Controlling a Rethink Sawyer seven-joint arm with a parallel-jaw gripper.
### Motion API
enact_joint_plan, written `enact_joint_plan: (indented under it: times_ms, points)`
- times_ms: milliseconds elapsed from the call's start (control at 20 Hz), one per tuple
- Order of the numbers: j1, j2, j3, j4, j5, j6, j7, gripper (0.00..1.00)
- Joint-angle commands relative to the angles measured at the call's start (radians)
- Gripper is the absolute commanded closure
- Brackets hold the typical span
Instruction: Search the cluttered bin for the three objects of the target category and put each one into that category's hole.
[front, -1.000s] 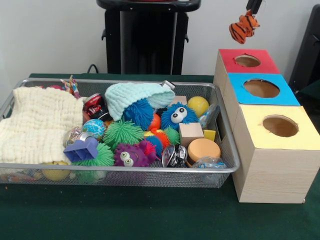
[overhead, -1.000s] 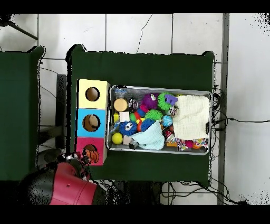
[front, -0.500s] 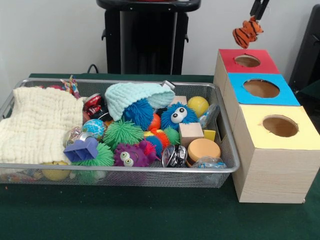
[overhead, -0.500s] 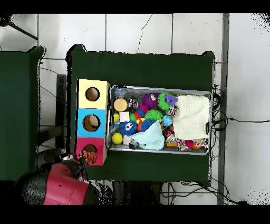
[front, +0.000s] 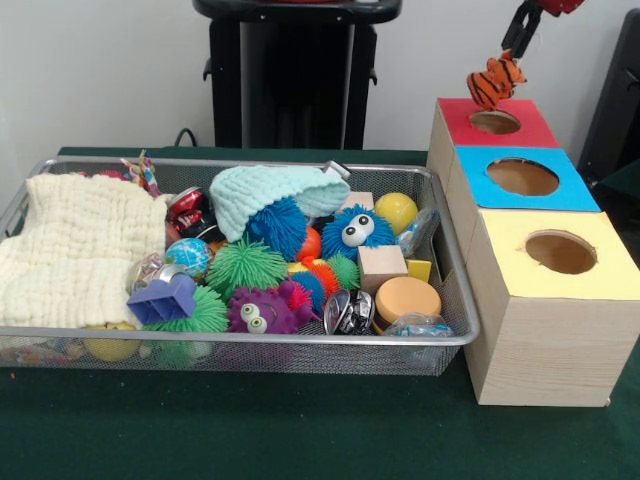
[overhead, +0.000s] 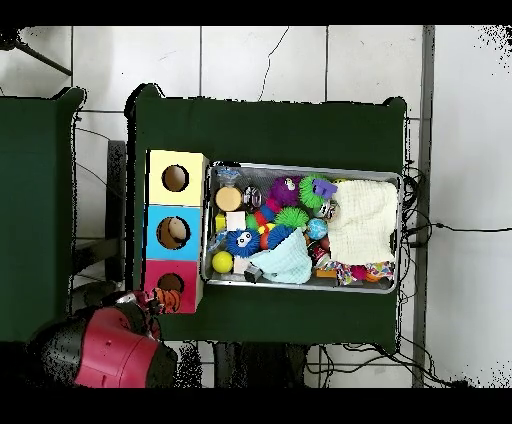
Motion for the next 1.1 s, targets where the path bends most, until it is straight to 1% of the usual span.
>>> enact_joint_plan:
  times_ms: [50,250,500,650,1100]
  points:
    - [-0.001,0.04,0.097,-0.023,0.077,-0.06,0.318,1.0]
    - [0.01,0.033,0.098,-0.005,0.094,-0.078,0.309,1.0]
    - [0.045,0.043,0.086,-0.023,0.108,-0.058,0.339,1.0]
    - [0.068,0.065,0.086,-0.034,0.121,-0.067,0.361,1.0]
    - [0.093,0.076,0.13,0.021,0.177,-0.177,0.338,1.0]
